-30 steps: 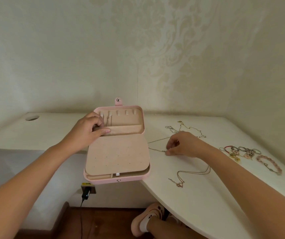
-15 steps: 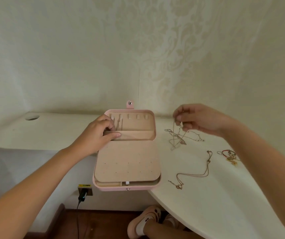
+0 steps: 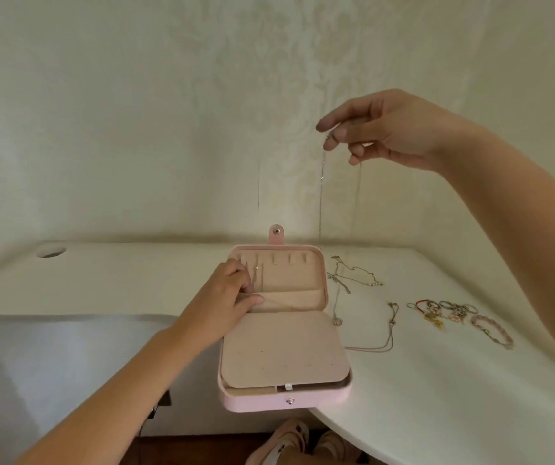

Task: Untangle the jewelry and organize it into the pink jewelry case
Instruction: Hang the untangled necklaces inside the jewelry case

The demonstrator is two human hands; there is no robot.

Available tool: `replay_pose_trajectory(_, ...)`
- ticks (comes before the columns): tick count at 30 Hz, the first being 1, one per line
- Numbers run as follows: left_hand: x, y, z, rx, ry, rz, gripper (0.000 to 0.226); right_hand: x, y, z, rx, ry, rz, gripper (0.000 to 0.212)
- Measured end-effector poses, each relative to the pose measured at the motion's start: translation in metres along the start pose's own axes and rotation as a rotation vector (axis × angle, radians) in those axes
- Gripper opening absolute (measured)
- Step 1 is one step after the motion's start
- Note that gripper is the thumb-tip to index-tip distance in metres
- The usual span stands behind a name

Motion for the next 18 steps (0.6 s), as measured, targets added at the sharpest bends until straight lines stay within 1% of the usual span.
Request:
replay_pose_trajectory(2,0.006,0.009,-0.004,0.018,0.012,0.004,0.021,-0.011,-0.001,0.003,0.017,-0.029,0.028,0.018)
replay_pose_trajectory(5,0.008,0.014,-0.006,0.087,0.014,-0.014,0.021,-0.024,0.0,0.01,0.037,-0.057,0.061,0.015)
replay_pose_trajectory(10,0.008,0.016,-0.007,0.152,0.055,-0.024,0.023,-0.043,0.002,0.028,0.067,-0.093,0.072,0.014)
replay_pose_trajectory(14,0.007,0.016,-0.009,0.201,0.077,-0.029,0.023,-0.045,0.01,0.045,0.057,-0.082,0.108,0.014)
replay_pose_trajectory(18,0.005,0.017,-0.009,0.221,0.094,-0.03,0.024,-0.034,0.019,0.058,0.047,-0.034,0.083,0.013)
Point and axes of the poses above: each hand's wrist, its own z-axis towards the middle knuckle, its own y-axis out of the palm, x = y × z, the point moved 4 cm from there along z, towards the middle knuckle
